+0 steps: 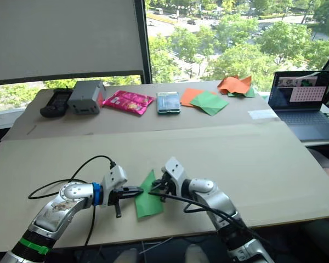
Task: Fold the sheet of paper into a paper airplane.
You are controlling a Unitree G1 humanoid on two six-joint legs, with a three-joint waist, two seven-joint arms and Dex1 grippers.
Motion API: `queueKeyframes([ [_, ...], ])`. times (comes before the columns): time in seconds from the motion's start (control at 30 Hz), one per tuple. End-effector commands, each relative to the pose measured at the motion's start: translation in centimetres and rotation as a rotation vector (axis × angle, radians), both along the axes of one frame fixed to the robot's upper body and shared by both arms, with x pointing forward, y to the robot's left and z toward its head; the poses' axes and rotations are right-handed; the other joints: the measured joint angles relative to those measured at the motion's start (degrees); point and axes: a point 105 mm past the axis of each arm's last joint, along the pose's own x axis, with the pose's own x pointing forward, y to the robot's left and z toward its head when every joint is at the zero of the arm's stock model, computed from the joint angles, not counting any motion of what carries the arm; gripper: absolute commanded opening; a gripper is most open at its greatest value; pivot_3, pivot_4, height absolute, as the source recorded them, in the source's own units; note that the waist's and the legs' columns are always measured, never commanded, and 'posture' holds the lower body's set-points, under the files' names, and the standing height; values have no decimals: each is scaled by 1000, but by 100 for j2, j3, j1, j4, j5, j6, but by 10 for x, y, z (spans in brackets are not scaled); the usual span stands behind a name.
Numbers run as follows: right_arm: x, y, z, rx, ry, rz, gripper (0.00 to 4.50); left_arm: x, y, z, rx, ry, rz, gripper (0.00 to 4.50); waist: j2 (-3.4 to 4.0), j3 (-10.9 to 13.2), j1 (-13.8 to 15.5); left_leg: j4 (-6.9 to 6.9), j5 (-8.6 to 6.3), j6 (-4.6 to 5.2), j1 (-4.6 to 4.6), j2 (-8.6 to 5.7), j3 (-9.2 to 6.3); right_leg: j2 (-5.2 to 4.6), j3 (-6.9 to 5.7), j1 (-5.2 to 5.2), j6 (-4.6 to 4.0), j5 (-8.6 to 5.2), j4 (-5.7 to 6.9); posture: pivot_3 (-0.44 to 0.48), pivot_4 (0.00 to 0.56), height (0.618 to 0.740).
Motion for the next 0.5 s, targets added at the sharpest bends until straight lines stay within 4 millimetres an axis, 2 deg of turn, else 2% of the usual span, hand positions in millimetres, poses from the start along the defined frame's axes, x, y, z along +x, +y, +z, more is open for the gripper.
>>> queueKeyframes([
  [0.03,-30,-7,-31,-82,139,40,0,-5,3,-12,33,51,5,28,0,-2,12,-1,-1,-1,-1,0,0,-1,0,0,0,0,-7,0,150,721],
  [0.23,-46,-14,-36,-108,184,41,0,-6,4,-12,34,53,1,28,-3,-3,9,-3,-5,-8,-5,1,2,-4,-1,4,1,-1,-40,0,150,721],
  [0.5,-76,-24,-40,-127,266,85,0,-7,4,-13,39,59,-8,28,-17,-1,16,-4,-11,-18,-10,1,2,-7,-1,6,2,-2,-65,0,150,721],
])
